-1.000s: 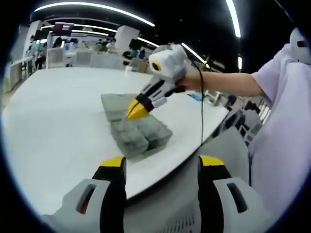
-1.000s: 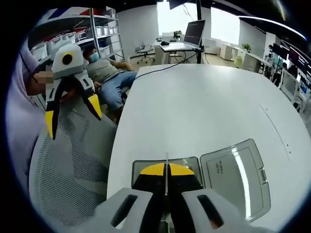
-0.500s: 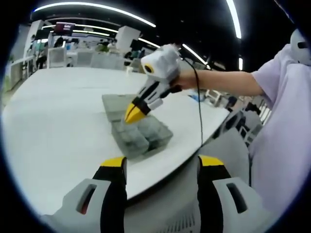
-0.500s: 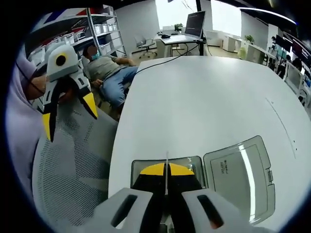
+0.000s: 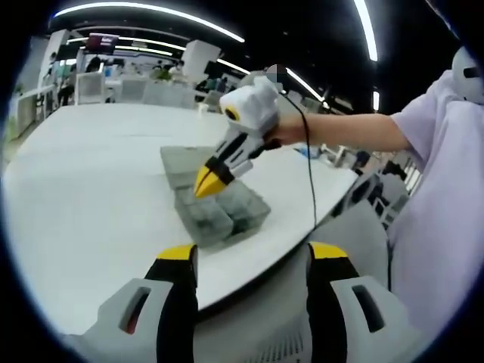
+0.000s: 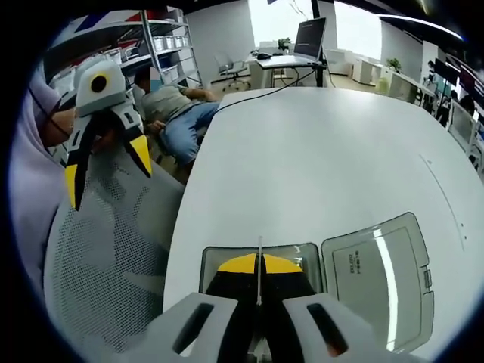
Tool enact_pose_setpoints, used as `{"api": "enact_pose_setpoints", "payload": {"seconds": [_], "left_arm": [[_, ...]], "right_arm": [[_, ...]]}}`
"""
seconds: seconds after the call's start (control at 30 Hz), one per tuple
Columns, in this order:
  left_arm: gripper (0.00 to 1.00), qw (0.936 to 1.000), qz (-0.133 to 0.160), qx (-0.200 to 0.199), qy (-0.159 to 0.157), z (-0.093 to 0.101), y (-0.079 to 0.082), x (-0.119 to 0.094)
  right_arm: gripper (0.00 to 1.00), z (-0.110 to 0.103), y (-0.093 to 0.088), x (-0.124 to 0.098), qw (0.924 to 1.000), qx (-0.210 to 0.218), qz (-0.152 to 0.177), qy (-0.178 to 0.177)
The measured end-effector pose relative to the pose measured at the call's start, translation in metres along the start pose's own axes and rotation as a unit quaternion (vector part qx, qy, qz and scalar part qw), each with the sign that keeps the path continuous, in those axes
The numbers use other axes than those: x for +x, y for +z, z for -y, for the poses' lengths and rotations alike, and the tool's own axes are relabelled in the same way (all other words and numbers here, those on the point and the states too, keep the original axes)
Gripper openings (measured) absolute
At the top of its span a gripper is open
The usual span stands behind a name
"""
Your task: Insert the divider into the dual guide fixture by aligning both edges with the guide slots and pushing it downward to the bottom, including one-sided entry, uneven engagement, binding, and posture correction.
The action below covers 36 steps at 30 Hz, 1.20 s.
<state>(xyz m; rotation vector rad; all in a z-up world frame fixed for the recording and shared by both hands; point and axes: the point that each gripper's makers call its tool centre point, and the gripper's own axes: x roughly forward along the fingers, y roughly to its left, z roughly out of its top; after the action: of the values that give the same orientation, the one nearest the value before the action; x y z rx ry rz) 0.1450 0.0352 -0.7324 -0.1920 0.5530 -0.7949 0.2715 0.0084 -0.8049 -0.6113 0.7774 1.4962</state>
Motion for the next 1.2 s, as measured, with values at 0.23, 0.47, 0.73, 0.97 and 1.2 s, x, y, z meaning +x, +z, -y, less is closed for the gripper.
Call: {"api": "enact_pose_setpoints", "payload": {"seconds": [0.23, 0.47, 0.73, 0.97, 1.2], "left_arm": [[0.56, 1.0, -0.001, -0.001, 0.0, 0.0, 0.0, 0.0], [0.56, 1.0, -0.001, -0.001, 0.0, 0.0, 0.0, 0.0], [0.56, 1.0, -0.001, -0.001, -0.001, 0.0, 0.0, 0.0], [0.56, 1.0, -0.003, 0.001, -0.002, 0.001, 0.0, 0.0], [0.56, 1.0, -0.006, -0.001, -0.005, 0.001, -0.001, 0.001]], "right_arm": [[0.0, 0.002, 0.0, 0.001, 0.9999, 0.012, 0.001, 0.0], [0.0, 0.0, -0.003, 0.003, 0.9999, -0.003, -0.015, 0.003], [0.0, 0.001, -0.006, 0.009, 0.9995, 0.002, -0.031, 0.004], [0.0, 0.001, -0.006, 0.008, 0.9994, 0.001, -0.036, 0.003], [0.0, -0.002, 0.0, -0.005, 0.9999, -0.006, -0.007, 0.007]]}}
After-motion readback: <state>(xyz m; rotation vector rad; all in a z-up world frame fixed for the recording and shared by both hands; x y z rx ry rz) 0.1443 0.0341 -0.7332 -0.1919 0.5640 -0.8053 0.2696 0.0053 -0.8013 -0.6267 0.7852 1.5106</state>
